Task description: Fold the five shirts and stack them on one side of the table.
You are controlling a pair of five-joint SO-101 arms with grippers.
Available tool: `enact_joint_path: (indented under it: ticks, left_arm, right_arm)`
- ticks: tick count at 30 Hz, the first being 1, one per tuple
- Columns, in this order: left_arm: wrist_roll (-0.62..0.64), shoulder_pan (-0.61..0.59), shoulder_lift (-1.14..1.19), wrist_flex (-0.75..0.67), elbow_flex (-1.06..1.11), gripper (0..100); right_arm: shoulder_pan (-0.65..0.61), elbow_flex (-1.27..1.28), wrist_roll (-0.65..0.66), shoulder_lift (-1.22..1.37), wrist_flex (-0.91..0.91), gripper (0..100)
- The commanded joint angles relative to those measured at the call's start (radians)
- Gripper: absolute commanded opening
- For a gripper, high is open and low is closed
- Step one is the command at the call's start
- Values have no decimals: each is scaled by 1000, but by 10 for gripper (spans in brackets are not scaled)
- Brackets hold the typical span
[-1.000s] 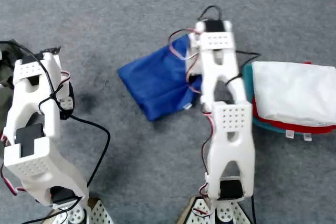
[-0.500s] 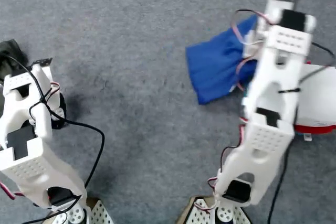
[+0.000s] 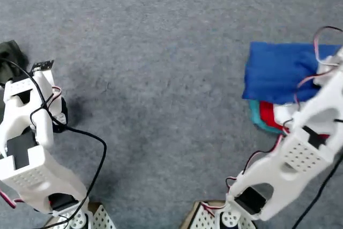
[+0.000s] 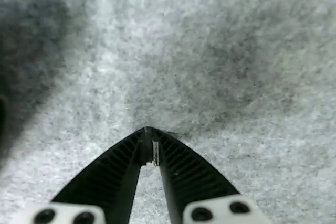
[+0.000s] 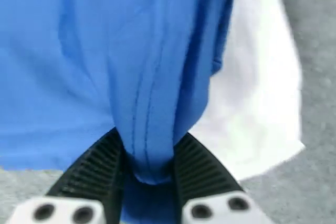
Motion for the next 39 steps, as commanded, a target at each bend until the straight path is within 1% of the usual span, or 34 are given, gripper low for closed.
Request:
enact_joint_path:
  ticks: [1, 6, 15, 21, 25, 34, 39]
  left_arm:
    - [-9, -5, -10, -14, 6, 19]
    - [-9, -5, -10, -14, 6, 19]
    - [-9, -9, -10, -14, 12, 19]
    - [-9, -9, -10, -14, 9, 19]
    - [-9, -9, -10, -14, 9, 19]
    - [-9, -9, -10, -14, 12, 19]
    - [-9, -9, -10, -14, 11, 19]
  right_arm:
    - [68, -48, 32, -85, 5, 4]
    - [93, -50, 31, -85, -28, 4]
    - [116, -53, 31, -93, -18, 4]
    - [131, -111, 28, -139, 8, 4]
    - [133, -91, 29, -159, 9, 4]
    - [177, -1, 35, -159, 9, 5]
    - [182, 36, 89, -163, 9, 5]
